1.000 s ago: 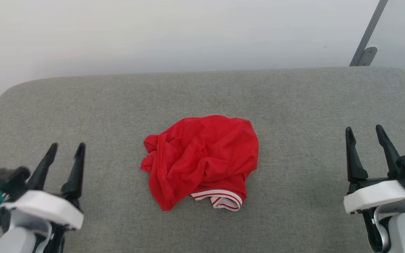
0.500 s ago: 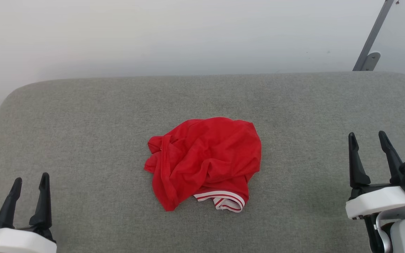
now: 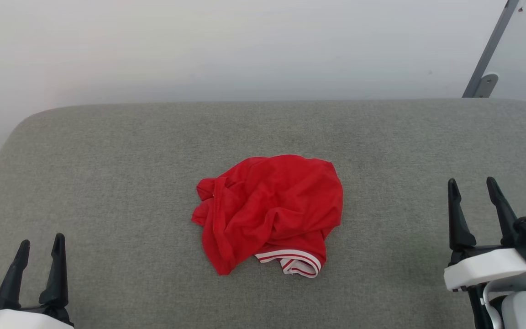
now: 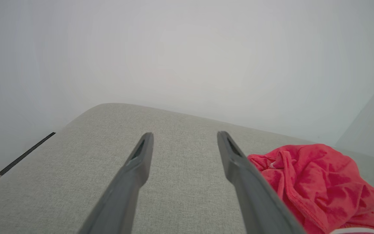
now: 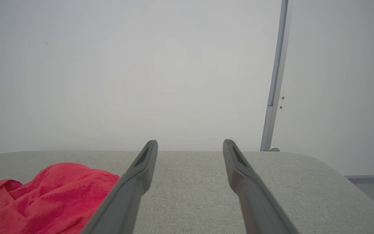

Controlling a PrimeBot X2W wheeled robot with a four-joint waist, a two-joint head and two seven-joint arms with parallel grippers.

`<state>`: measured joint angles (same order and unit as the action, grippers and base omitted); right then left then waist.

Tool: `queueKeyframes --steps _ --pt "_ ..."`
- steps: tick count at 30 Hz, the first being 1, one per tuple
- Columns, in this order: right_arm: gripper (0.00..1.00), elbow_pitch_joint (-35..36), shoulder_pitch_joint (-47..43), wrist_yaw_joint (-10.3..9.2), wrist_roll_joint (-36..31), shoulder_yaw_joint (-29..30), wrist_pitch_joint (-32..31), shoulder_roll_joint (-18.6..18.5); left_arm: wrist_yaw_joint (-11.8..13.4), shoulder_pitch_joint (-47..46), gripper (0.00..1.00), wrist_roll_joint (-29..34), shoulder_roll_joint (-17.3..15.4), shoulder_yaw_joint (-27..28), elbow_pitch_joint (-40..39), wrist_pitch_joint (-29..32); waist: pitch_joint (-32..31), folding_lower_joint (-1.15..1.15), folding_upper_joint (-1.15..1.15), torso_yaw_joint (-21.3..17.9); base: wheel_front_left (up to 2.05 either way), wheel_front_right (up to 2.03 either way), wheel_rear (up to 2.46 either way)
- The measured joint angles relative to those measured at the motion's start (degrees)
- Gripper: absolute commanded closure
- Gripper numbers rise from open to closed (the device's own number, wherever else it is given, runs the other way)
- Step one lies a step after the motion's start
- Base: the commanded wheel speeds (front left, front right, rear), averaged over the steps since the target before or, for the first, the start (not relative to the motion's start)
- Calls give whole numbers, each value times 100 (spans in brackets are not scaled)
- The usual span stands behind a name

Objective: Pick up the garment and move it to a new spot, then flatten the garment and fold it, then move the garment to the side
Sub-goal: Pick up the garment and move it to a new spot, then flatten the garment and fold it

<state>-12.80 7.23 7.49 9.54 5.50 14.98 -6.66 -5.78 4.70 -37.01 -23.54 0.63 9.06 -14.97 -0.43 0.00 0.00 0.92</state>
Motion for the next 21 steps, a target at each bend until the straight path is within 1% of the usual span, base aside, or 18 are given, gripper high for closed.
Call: queueKeyframes --steps 3,8,11,12,16,21 --pt "0 -13 -52 0 33 -29 0 12 -33 0 0 70 47 38 31 0 -7 0 0 40 0 0 0" --pt "0 -202 -44 0 134 -337 -12 -71 -79 -11 0 86 151 33 62 0 -15 0 0 193 0 0 0" --pt "0 -334 51 0 167 -633 -187 -174 -93 -18 0 86 186 -30 37 0 -10 0 0 303 0 0 0" --pt "0 -334 51 0 167 -633 -187 -174 -93 -18 0 86 186 -30 37 0 -10 0 0 303 0 0 0" --pt "0 -471 330 0 282 -1035 -534 -319 -123 -87 0 67 241 -169 16 9 41 0 0 484 0 0 0" --pt "0 -746 699 0 463 -1400 -1099 -498 -127 -276 0 87 316 -432 16 13 131 0 0 798 0 0 0"
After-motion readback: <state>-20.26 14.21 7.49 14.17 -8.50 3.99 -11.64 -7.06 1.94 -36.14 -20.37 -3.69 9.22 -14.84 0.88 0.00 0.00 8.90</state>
